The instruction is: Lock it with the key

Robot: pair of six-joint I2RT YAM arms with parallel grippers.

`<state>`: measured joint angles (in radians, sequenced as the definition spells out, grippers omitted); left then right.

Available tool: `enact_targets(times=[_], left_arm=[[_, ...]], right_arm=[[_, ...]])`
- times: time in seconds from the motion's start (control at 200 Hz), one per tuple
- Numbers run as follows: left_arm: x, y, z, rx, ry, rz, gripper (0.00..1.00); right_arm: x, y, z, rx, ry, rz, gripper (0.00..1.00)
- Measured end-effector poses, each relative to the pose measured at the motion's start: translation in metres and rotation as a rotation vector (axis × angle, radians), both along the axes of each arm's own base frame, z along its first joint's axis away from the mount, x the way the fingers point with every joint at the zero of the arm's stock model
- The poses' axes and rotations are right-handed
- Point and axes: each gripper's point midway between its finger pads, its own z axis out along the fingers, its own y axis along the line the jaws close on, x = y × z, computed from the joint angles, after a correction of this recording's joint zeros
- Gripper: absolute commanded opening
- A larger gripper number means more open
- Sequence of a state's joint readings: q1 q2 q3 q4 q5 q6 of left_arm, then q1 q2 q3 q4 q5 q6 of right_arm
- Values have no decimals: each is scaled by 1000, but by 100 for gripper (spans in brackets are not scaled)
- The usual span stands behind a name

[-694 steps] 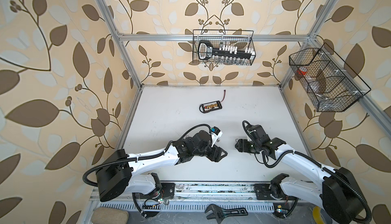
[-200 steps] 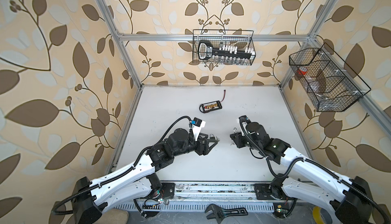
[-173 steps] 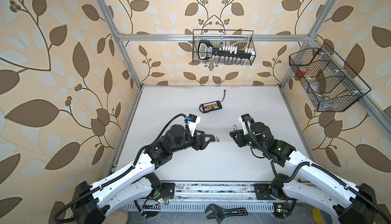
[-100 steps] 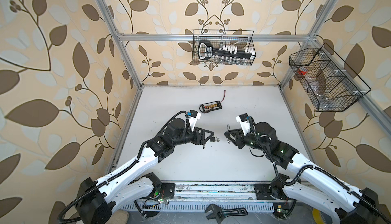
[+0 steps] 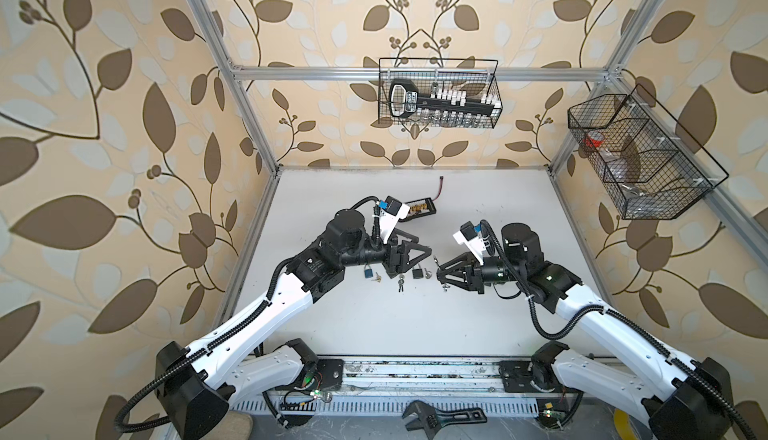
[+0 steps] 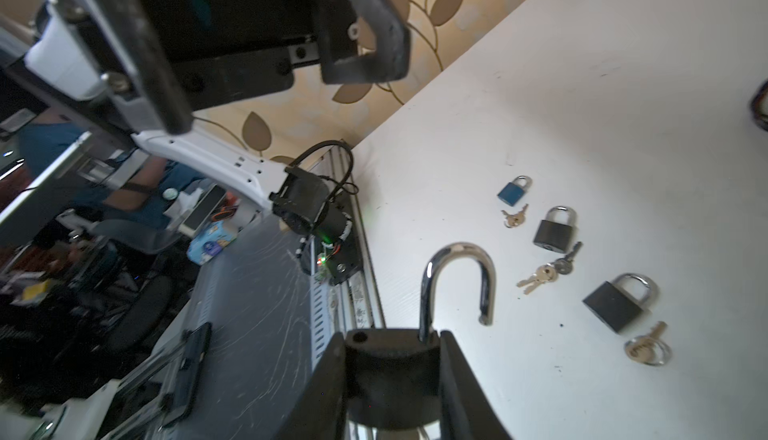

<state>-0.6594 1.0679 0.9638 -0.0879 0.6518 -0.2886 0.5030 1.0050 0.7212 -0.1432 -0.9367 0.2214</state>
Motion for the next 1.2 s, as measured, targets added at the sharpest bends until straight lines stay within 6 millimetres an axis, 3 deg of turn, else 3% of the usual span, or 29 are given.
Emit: enact_targets(times=[0.21, 0.37, 0.46, 0.62, 0.97, 1.2], left_arm=[[-15, -13, 2, -16, -6, -151, 59], [-26, -26, -8, -16, 46, -276, 59], [-36, -36, -13, -14, 65, -347, 56], [-48, -41, -16, -18, 81, -418, 41], [-46, -36, -12, -5, 29, -379, 23], [-47, -31, -1, -14, -18, -350, 18]], right_arm=[[-27, 6, 29, 139, -21, 199, 0], [-37, 6, 38, 177, -29, 269, 0], [-37, 6, 38, 180, -29, 276, 0], [-35, 5, 38, 180, -31, 268, 0], [-23, -8, 35, 168, -38, 210, 0], [-27, -12, 38, 169, -58, 206, 0]])
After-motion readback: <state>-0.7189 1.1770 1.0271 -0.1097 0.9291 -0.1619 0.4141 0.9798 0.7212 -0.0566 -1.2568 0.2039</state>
